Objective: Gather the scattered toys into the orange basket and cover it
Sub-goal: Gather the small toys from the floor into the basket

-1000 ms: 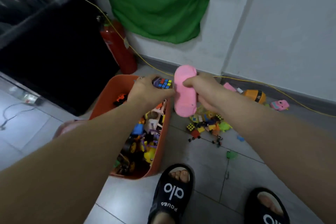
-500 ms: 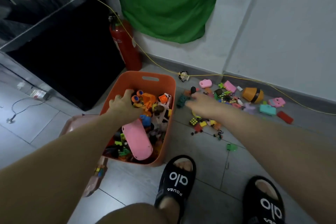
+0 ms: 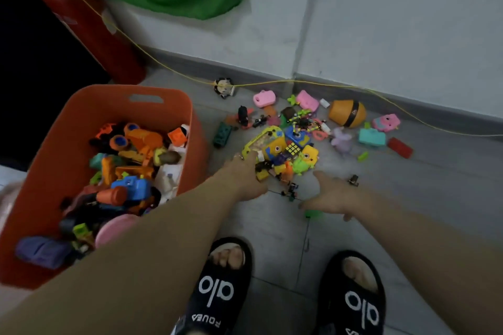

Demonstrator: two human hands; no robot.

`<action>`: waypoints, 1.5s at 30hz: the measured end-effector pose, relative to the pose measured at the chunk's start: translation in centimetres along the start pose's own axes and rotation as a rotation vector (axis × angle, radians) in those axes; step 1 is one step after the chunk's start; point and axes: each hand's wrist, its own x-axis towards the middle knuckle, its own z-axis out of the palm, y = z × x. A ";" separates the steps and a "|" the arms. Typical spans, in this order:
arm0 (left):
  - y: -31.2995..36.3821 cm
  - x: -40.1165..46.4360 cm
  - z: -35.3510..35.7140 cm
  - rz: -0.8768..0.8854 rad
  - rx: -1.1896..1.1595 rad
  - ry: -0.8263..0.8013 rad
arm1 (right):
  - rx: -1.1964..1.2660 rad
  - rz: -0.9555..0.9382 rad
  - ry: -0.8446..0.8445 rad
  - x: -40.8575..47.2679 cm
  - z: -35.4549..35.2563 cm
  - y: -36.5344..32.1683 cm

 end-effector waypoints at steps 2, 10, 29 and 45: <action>-0.1 1.4 2.4 -0.063 -0.012 -0.023 | 0.003 0.021 0.039 3.7 2.8 2.0; -0.9 4.9 8.8 -0.108 -0.062 0.030 | -0.218 -0.091 0.536 7.3 10.7 3.3; -1.1 5.6 9.2 -0.017 -0.387 0.324 | 0.481 -0.151 0.858 10.2 7.6 1.2; 0.7 7.5 8.8 0.112 -0.126 0.174 | -0.169 -0.230 0.676 12.1 6.1 1.0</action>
